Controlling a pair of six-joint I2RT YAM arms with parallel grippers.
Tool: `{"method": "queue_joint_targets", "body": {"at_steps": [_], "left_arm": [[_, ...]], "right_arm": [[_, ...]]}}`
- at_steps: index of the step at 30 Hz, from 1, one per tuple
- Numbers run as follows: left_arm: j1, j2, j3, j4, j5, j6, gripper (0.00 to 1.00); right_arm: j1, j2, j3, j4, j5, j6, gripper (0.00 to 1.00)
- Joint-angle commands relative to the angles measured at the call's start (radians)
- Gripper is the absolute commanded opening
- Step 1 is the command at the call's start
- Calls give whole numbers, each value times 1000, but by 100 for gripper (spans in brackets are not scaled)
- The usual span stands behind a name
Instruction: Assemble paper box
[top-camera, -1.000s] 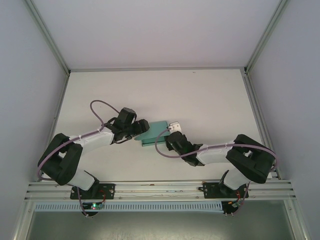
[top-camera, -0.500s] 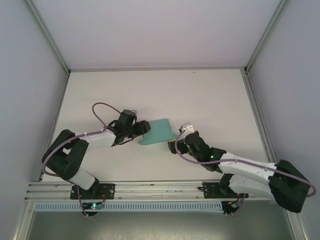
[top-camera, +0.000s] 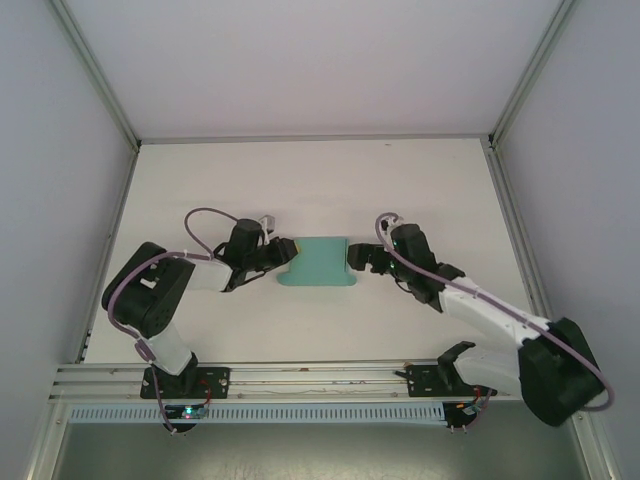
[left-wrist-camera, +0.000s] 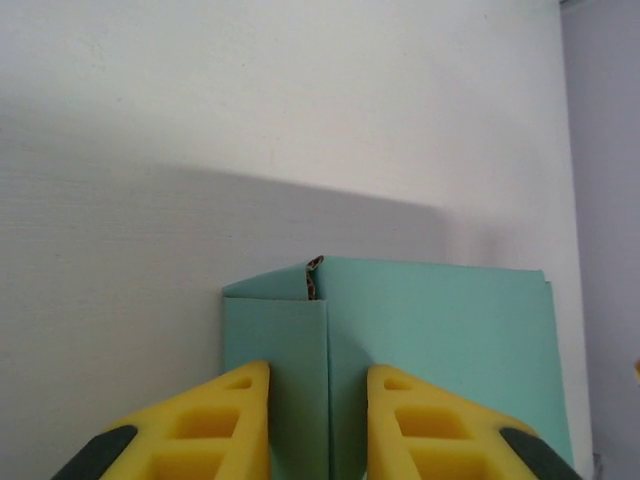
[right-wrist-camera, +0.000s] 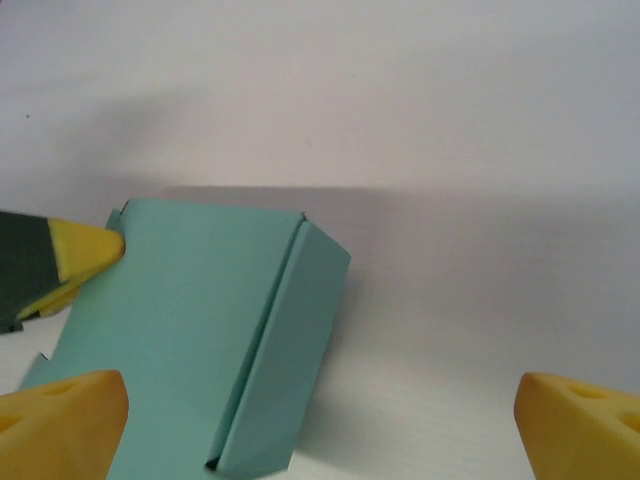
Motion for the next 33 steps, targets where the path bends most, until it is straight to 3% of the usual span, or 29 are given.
{"method": "queue_joint_targets", "body": {"at_steps": [1, 6, 11, 16, 21, 25, 26, 28, 33], "left_arm": [[45, 89, -81, -51, 23, -8, 10], [83, 160, -124, 130, 106, -62, 9], [87, 198, -127, 196, 134, -66, 9], [88, 171, -120, 161, 119, -32, 10], [86, 117, -93, 152, 157, -19, 17], [81, -7, -56, 99, 124, 22, 31], [76, -51, -37, 49, 104, 53, 45], [58, -149, 23, -117, 35, 155, 99], [-134, -370, 191, -525, -259, 653, 100]], "right_arm": [[-21, 96, 55, -3, -178, 87, 99], [-26, 264, 118, 88, -325, 157, 98], [-22, 407, 154, 248, -454, 245, 93], [-15, 510, 149, 530, -569, 400, 67], [-14, 520, 165, 565, -582, 433, 43], [-38, 446, 133, 512, -561, 432, 38], [-49, 427, 129, 477, -562, 431, 38], [-75, 383, 119, 392, -559, 440, 41], [-145, 264, 131, 129, -540, 443, 41]]}}
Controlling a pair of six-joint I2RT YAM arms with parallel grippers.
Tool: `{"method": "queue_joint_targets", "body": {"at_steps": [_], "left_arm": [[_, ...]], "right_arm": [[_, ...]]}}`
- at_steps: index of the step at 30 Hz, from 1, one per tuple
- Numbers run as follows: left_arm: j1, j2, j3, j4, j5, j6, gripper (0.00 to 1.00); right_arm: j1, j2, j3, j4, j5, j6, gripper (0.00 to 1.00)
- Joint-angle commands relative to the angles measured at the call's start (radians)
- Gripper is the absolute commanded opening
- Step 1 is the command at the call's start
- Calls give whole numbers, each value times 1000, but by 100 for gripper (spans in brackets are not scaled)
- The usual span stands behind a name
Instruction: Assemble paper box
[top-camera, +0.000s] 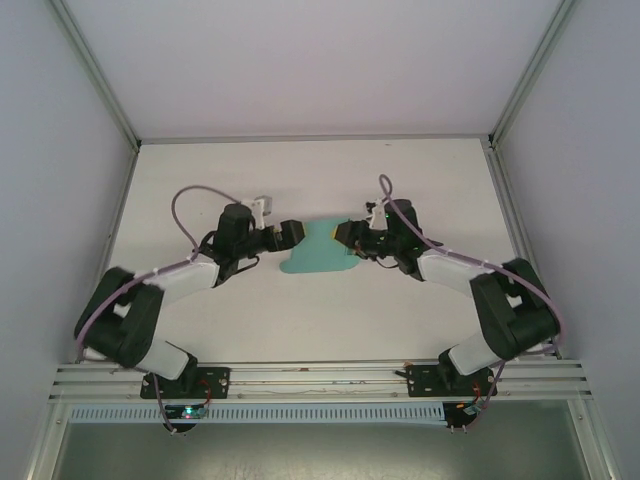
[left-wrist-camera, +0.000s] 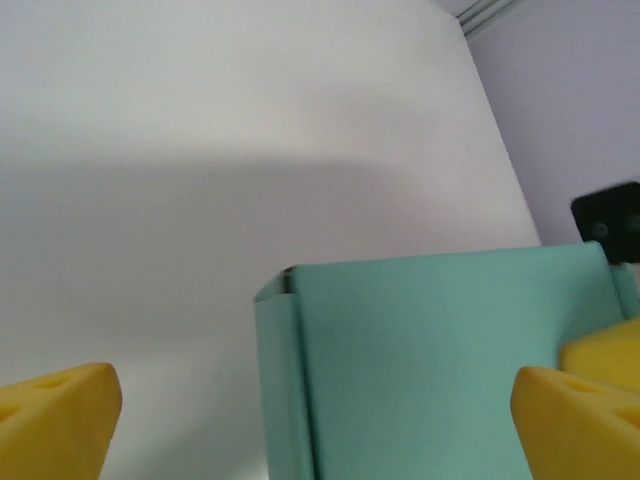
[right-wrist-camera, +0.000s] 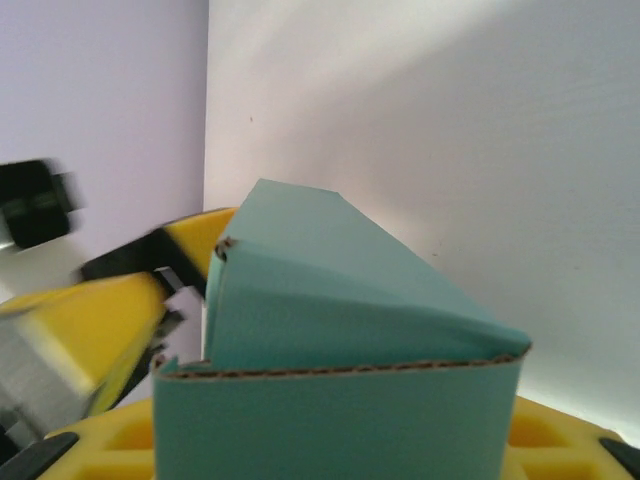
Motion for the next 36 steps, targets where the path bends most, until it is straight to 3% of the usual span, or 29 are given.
{"method": "queue_joint_targets", "body": {"at_steps": [1, 6, 10, 15, 22, 29, 34, 36], "left_arm": [[-146, -132, 85, -322, -211, 467, 100], [-433, -200, 102, -423, -417, 888, 100], [-532, -130, 126, -440, -591, 1053, 100], [-583, -41, 201, -502, -662, 1116, 100], [-591, 16, 179, -322, -739, 1158, 98], [-591, -20, 140, -244, -650, 1183, 72], [-588, -53, 132, -255, -628, 1181, 55], [-586, -63, 124, -263, -616, 1181, 53]], "right_arm": [[-48, -72, 16, -235, -17, 13, 42], [-127, -168, 50, -421, -128, 29, 47], [-177, -210, 59, -560, -207, 104, 48], [-202, -224, 53, -590, -282, 230, 44], [-202, -234, 92, -739, -304, 176, 42], [-200, -238, 44, -715, -312, 198, 44], [-195, -247, 17, -652, -321, 232, 56], [-196, -264, 15, -647, -293, 229, 62]]}}
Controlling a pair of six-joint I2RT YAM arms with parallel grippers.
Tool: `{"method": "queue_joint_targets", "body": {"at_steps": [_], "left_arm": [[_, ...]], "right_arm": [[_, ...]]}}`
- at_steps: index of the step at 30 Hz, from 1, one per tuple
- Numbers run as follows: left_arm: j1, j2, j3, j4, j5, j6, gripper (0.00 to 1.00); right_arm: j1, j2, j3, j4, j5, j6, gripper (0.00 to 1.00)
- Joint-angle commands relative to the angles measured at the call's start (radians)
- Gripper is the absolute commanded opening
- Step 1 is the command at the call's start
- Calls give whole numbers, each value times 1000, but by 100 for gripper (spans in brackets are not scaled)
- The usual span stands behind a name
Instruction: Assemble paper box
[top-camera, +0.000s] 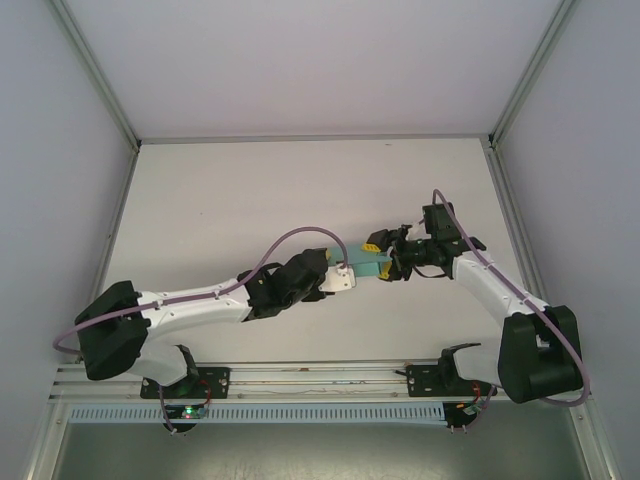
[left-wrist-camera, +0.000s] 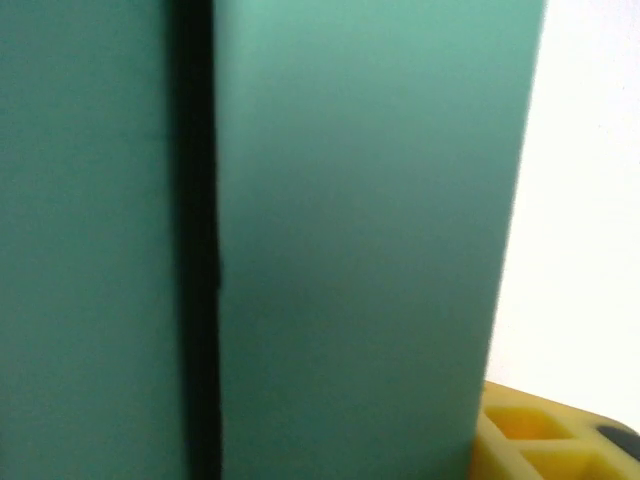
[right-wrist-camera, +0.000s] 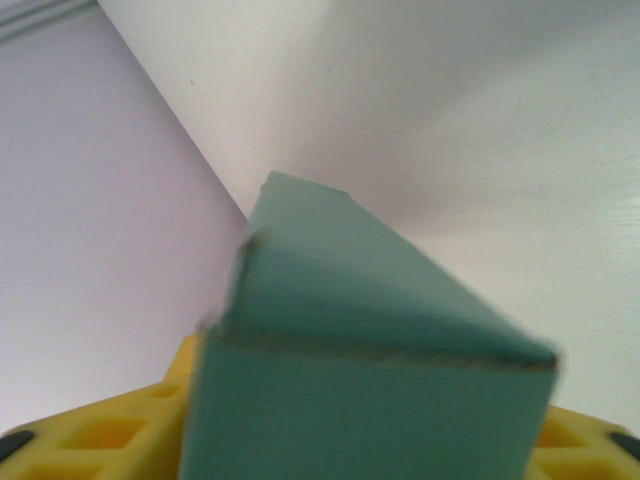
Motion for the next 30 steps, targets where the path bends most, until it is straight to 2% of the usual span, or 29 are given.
{"method": "queue_joint_targets", "body": {"at_steps": [1, 2, 3, 5, 9, 11, 14, 15, 17, 19, 21, 24, 30], "left_arm": [[5, -48, -14, 62, 24, 5, 53], [11, -52, -13, 38, 39, 2, 52], [23, -56, -11, 17, 50, -8, 49], [52, -66, 9, -77, 92, -33, 45], [128, -75, 73, -308, 199, -83, 39], [171, -71, 91, -397, 262, -83, 37], [239, -37, 121, -575, 435, -28, 40], [262, -16, 129, -608, 474, -18, 40], [293, 27, 149, -647, 512, -18, 40], [311, 68, 182, -696, 527, -9, 39], [321, 87, 192, -709, 537, 14, 39], [341, 105, 198, -706, 541, 41, 37], [363, 155, 264, -776, 553, 71, 37]], "right_arm": [[11, -44, -15, 14, 7, 3, 69], [8, -61, -17, 31, 33, 7, 87], [5, -80, -21, 63, 65, 4, 98], [-4, -128, -28, 123, 159, -45, 98], [-31, -210, -14, 137, 405, -300, 98], [-34, -245, -51, 217, 495, -365, 98], [-69, -277, -139, 473, 514, -377, 98], [-85, -275, -161, 571, 490, -385, 99], [-86, -255, -134, 626, 400, -480, 98], [-62, -230, -62, 541, 255, -668, 98], [-27, -213, 18, 366, 157, -905, 98], [40, -207, 90, 158, 209, -1171, 94], [211, -140, 135, -14, 330, -1439, 91]]}}
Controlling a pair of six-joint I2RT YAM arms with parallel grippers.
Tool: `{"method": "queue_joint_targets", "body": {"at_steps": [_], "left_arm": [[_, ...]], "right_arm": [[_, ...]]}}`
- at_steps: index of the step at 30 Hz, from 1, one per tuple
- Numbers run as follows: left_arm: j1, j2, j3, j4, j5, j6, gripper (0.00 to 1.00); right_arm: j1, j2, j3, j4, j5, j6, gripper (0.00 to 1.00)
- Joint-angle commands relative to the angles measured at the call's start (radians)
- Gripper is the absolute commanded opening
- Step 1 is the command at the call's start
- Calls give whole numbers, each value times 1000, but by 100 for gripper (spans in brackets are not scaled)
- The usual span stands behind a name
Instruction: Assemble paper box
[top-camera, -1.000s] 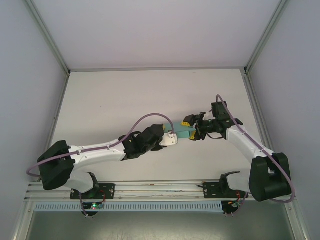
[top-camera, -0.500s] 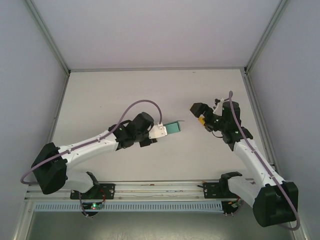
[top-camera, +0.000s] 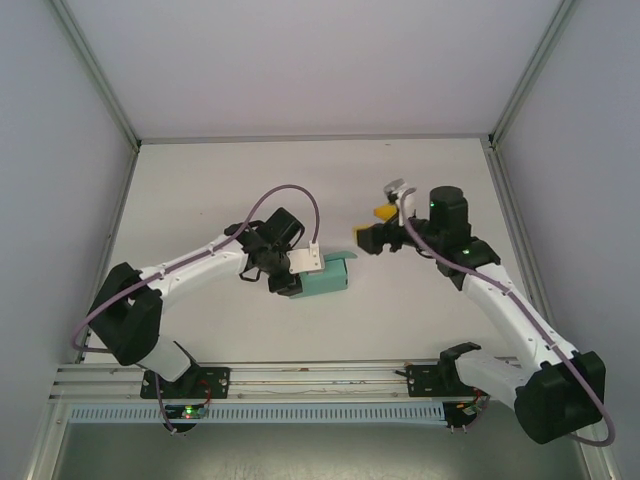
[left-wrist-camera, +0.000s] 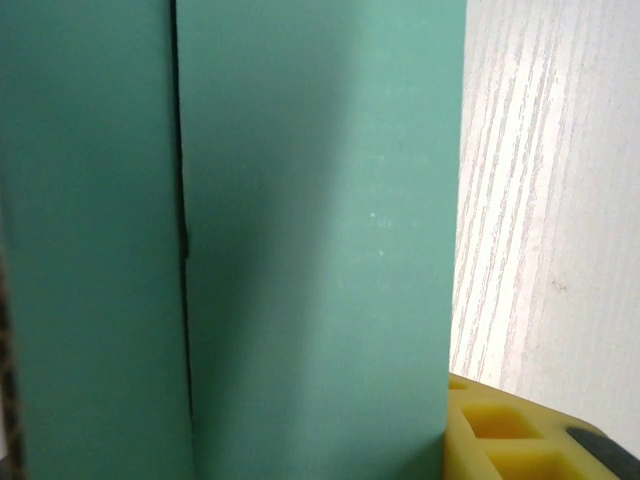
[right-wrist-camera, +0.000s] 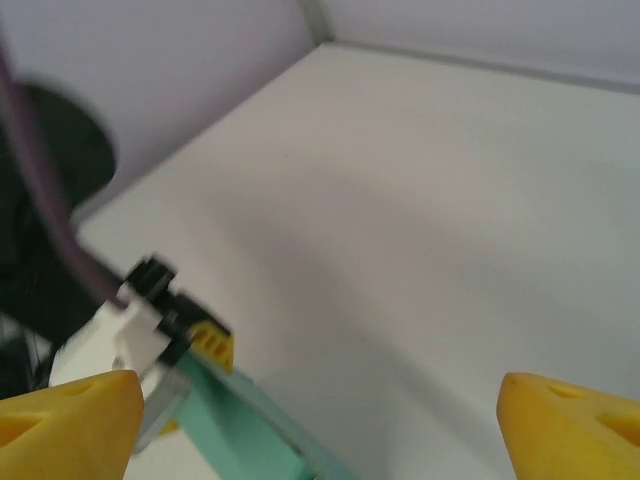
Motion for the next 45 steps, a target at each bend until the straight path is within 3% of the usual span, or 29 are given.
{"method": "queue_joint_targets", "body": {"at_steps": [1, 5, 12, 15, 20, 27, 31, 37, 41, 45], "left_arm": [[19, 29, 34, -113, 26, 48, 37], [24, 33, 51, -131, 23, 69, 38], [27, 49, 66, -146, 12, 73, 38], [27, 55, 72, -146, 13, 70, 38], [27, 57, 85, -135, 5, 44, 37], [27, 75, 95, -92, -45, -29, 35], [26, 89, 113, -92, -55, -51, 34], [24, 89, 118, -105, -51, -27, 34], [24, 89, 114, -107, -39, -23, 34], [23, 90, 111, -106, -43, -27, 35]], "right_arm": [[80, 68, 38, -184, 90, -260, 91], [121, 169, 94, -281, 150, -324, 85], [157, 296, 179, -408, 159, -426, 61], [159, 316, 183, -398, 147, -425, 43], [180, 345, 212, -393, 197, -349, 3], [250, 316, 211, -240, 311, 264, 0], [270, 278, 113, -80, 232, 598, 0], [240, 302, 207, -246, 104, 683, 0], [206, 337, 234, -262, 14, 716, 0], [207, 335, 240, -271, 40, 687, 0]]}}
